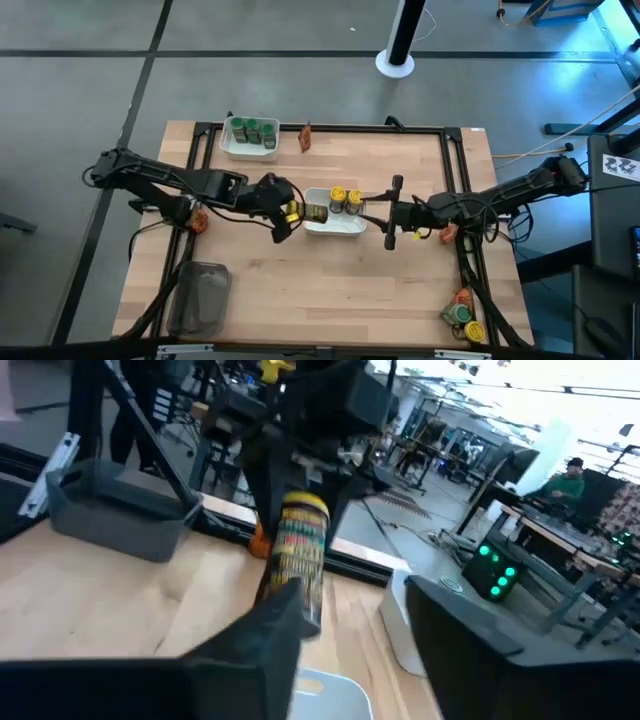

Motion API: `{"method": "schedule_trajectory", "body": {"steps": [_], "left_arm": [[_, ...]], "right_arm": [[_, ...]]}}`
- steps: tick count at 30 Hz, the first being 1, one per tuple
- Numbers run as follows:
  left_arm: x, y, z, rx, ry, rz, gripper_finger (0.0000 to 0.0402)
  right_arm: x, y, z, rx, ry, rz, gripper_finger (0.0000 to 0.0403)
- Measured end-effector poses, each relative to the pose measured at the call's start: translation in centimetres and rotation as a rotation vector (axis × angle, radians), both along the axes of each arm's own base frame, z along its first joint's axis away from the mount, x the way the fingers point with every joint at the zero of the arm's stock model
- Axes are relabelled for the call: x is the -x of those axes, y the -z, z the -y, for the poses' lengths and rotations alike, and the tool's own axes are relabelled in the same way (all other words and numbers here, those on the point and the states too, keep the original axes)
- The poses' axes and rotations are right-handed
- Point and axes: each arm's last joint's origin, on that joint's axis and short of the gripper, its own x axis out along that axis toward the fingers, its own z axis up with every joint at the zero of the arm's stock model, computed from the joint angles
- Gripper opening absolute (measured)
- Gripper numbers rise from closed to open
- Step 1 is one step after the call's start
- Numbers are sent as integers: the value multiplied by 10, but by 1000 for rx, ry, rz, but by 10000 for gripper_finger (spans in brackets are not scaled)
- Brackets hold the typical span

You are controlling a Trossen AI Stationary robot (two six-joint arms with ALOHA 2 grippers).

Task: Sort spices by type
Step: Put the yellow seasoning bottle into the bottom white bin

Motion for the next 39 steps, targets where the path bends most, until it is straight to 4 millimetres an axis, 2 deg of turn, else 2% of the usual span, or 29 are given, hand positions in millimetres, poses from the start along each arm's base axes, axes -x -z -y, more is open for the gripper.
{"method": "schedule_trajectory", "body": {"steps": [8,11,17,25,39], "left_arm": [[-23,10,4,-40,47,54,221],[-28,7,5,-56,65,104,221],[-31,2,4,-75,78,159,221],[-32,3,-6,-79,45,150,221],[-35,0,-6,-118,74,186,221]], "right_arm": [[-10,3,-1,-3,-1,13,37],[-14,5,2,-26,0,3,6],[-25,16,12,-59,-60,-38,21],[-29,17,12,-65,-110,-20,5],[-30,23,16,-46,-32,-62,5]]}}
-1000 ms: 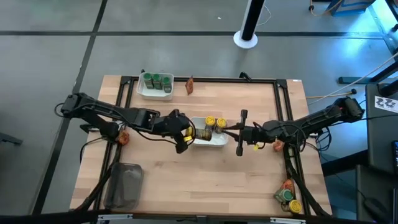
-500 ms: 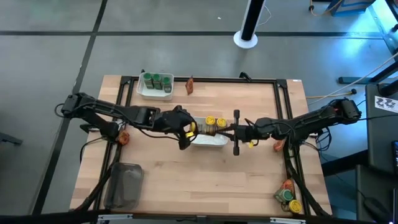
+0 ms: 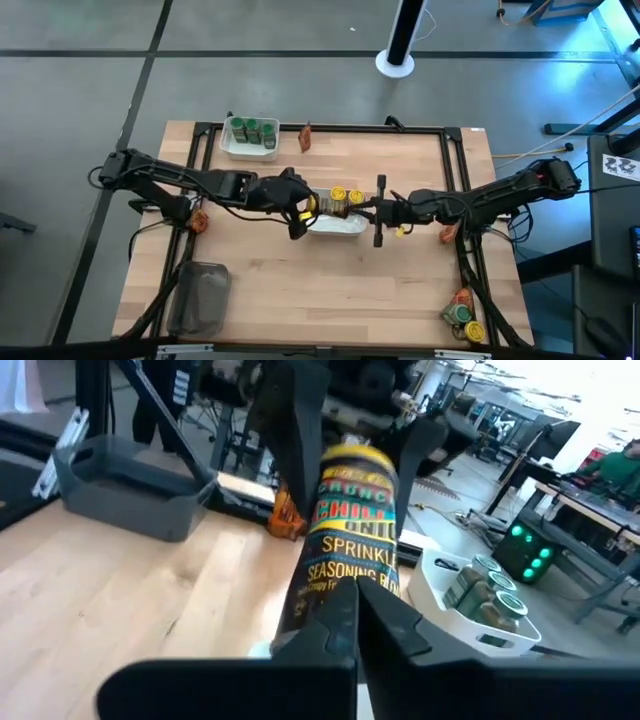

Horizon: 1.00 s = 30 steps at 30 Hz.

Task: Sort spices by type
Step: Put the yellow seasoning bottle into the bottom white bin

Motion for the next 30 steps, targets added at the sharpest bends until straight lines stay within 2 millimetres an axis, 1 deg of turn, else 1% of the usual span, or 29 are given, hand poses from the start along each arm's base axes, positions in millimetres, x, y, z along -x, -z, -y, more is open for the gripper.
{"method": "schedule_trajectory", "body": {"steps": [12,23,28,30], "left_arm": [[-1,-1,-2,-15,-19,14,221],[-1,-1,-7,-22,-35,9,221],[0,1,-9,-46,-46,-16,221],[2,3,-11,-50,-51,-44,221]], "right_arm": [[-12,20,9,19,48,-83,13],[-12,19,8,11,-3,-69,14],[-12,18,8,48,46,-73,14],[-9,15,8,71,66,-69,14]]}}
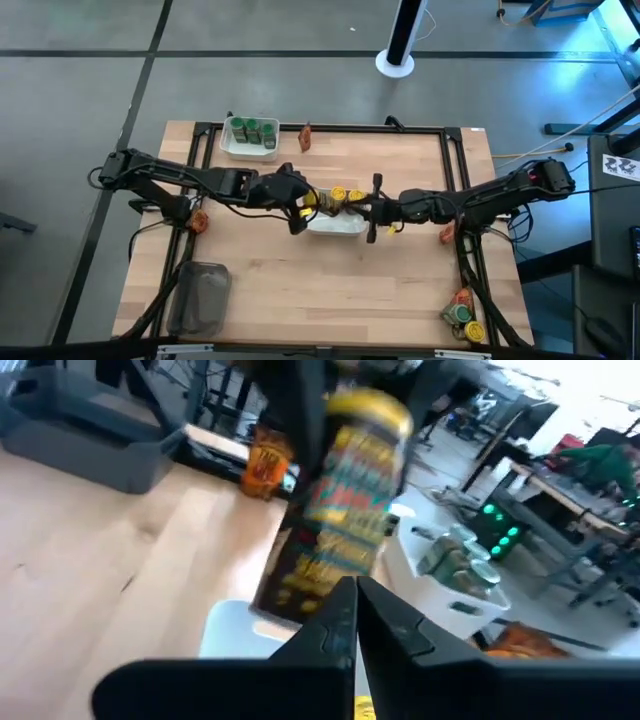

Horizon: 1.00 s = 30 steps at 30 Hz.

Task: Sort spices by type
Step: Put the yellow seasoning bottle into the bottom white bin

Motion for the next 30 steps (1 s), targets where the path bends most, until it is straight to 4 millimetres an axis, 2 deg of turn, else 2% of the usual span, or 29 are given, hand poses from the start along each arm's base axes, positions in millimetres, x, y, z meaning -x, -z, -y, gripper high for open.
{"method": "schedule_trajectory", "body": {"steps": [7,15,19,24,30], "left_arm": [[6,8,-4,0,-30,-100,221],[2,12,-7,-17,-29,-159,221],[-4,-1,-7,0,-46,-185,221],[-17,-11,-8,-11,-53,-300,221],[-38,-2,-19,-23,-77,-425,221]], "right_arm": [[14,-12,2,39,63,-17,14],[24,-16,6,64,140,-52,14],[25,-16,7,94,161,-66,14],[26,-15,7,107,166,-88,14],[26,-14,8,121,173,-102,14]]}}
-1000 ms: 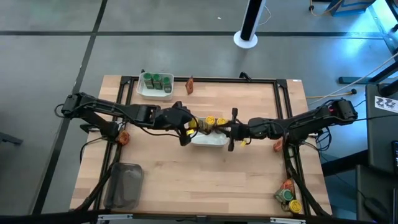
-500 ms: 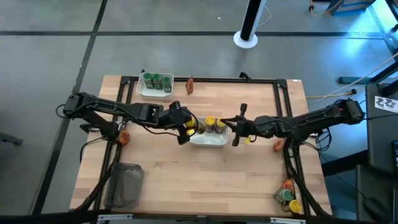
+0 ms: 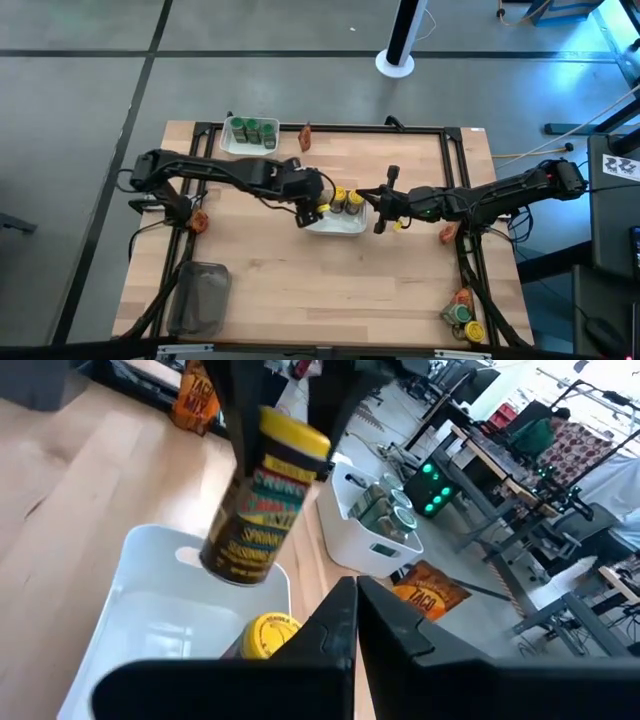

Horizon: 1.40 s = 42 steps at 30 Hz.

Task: Sort spices by type
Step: Put the yellow seasoning bottle into the bottom white bin

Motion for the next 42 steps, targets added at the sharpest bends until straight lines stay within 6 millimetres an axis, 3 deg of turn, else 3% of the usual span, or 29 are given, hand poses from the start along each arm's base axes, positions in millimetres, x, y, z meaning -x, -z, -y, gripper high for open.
{"method": "schedule_trajectory", "body": {"steps": [15,29,42], "left_arm": [[-28,51,-26,9,3,-160,221],[-46,92,-35,11,34,-254,221],[-49,94,-35,3,40,-241,230]], "right_arm": [[1,3,0,6,0,-35,14],[1,3,0,6,0,-36,14],[1,4,0,7,0,-43,14]]}}
